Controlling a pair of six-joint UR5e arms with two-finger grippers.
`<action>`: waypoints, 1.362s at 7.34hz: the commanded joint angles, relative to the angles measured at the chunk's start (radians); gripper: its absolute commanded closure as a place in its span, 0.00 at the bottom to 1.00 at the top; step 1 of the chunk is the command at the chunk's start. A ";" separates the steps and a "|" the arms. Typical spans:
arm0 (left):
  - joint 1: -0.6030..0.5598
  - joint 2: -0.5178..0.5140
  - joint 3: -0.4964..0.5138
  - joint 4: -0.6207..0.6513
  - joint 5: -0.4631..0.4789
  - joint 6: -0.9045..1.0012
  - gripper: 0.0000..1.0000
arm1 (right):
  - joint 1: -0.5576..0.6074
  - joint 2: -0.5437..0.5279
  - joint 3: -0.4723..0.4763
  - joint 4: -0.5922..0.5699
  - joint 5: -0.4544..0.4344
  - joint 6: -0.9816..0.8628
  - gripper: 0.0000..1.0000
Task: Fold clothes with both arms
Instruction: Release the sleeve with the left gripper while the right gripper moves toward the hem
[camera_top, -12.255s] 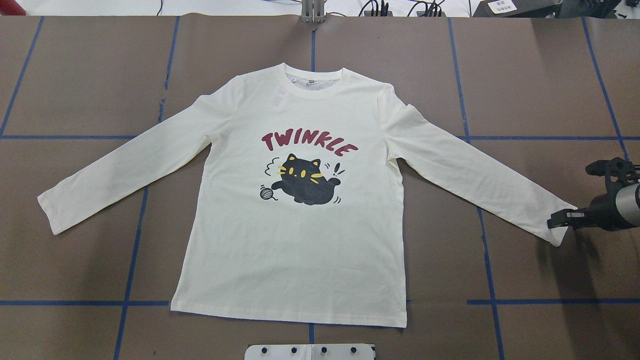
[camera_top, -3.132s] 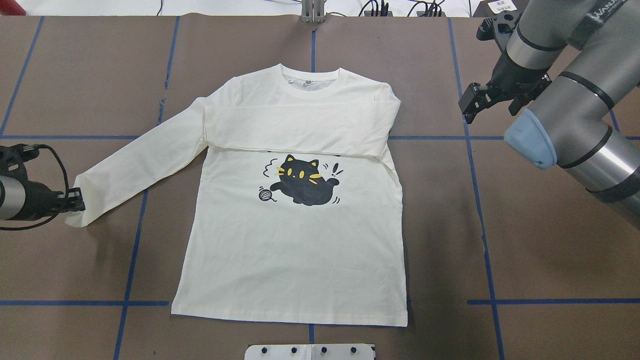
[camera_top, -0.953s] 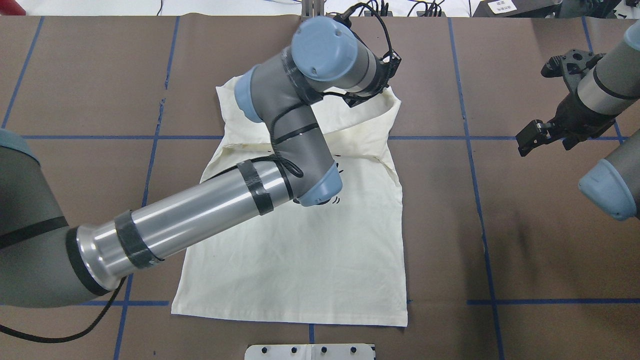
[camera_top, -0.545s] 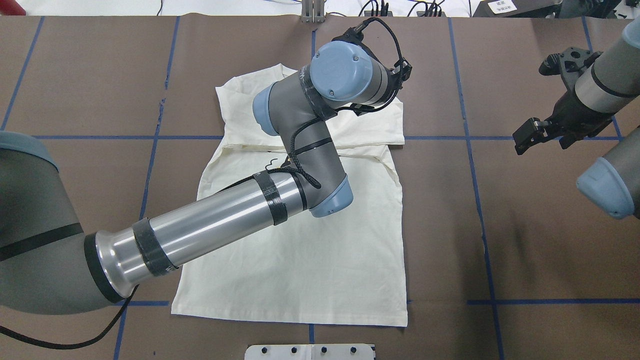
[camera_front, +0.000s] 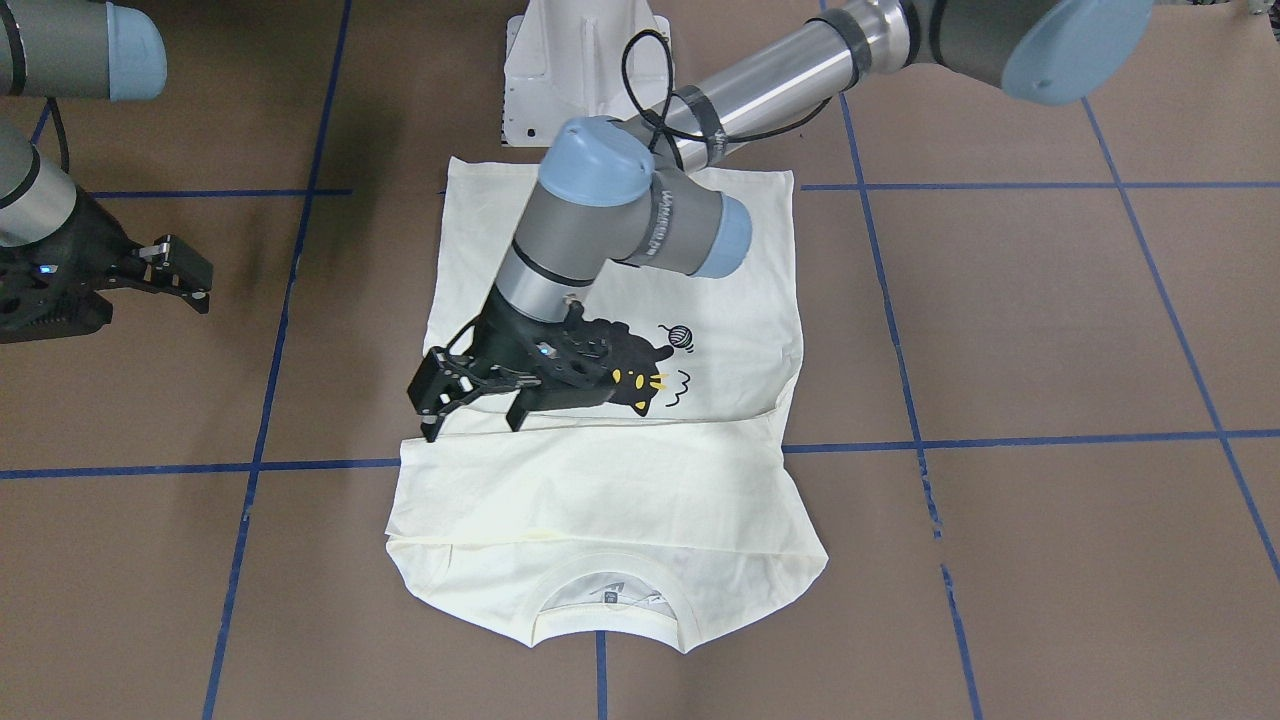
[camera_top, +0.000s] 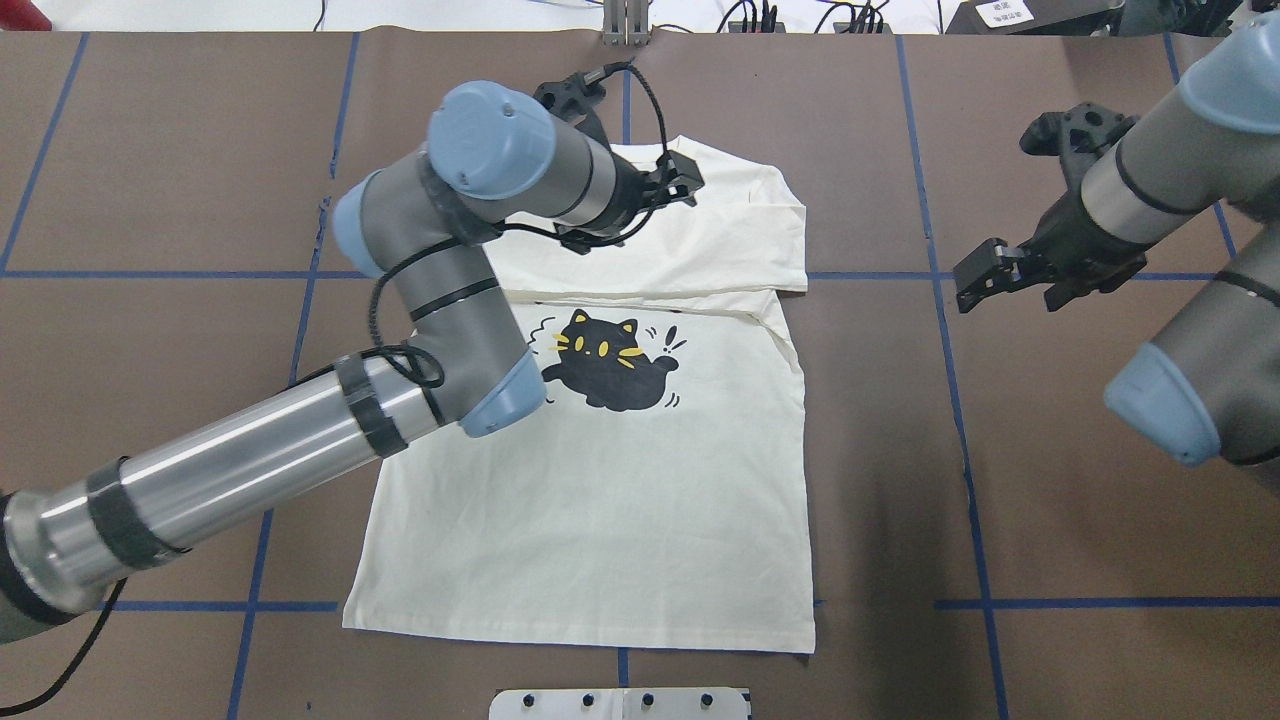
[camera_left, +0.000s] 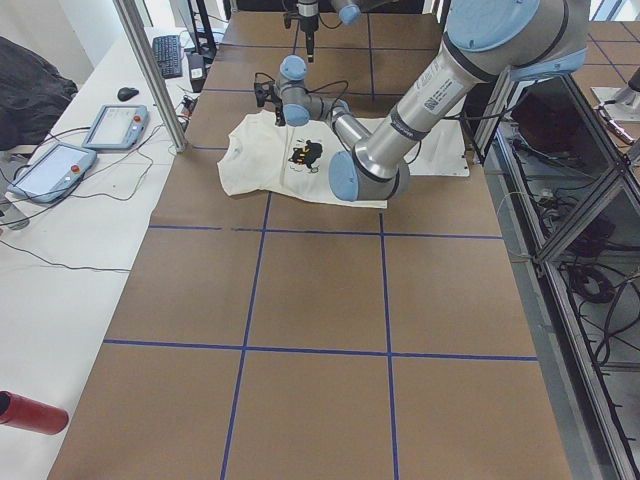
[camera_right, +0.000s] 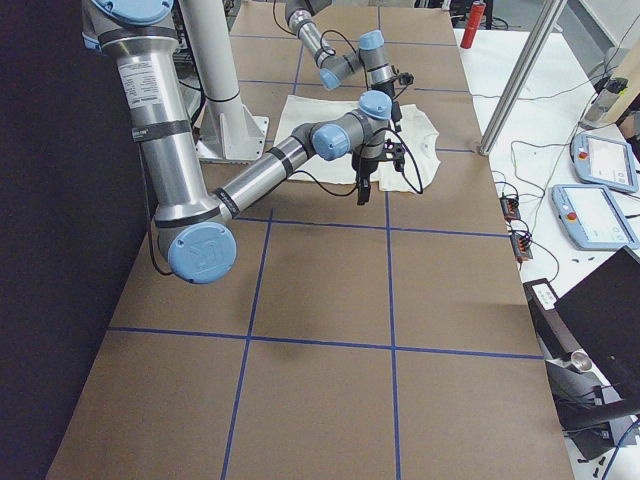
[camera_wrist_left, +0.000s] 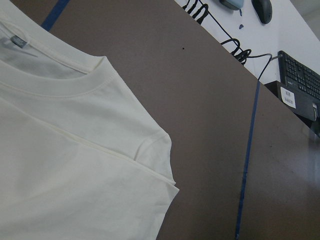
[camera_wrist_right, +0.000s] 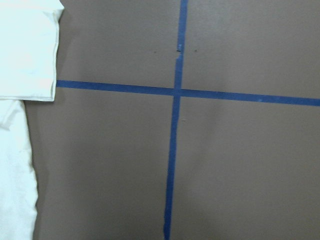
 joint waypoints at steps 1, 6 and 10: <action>-0.011 0.193 -0.327 0.276 -0.017 0.194 0.00 | -0.169 -0.007 0.017 0.146 -0.093 0.305 0.00; -0.060 0.447 -0.667 0.465 -0.017 0.419 0.00 | -0.725 -0.078 0.107 0.256 -0.570 0.786 0.00; -0.059 0.450 -0.670 0.465 -0.017 0.417 0.00 | -0.830 -0.110 0.104 0.257 -0.618 0.890 0.00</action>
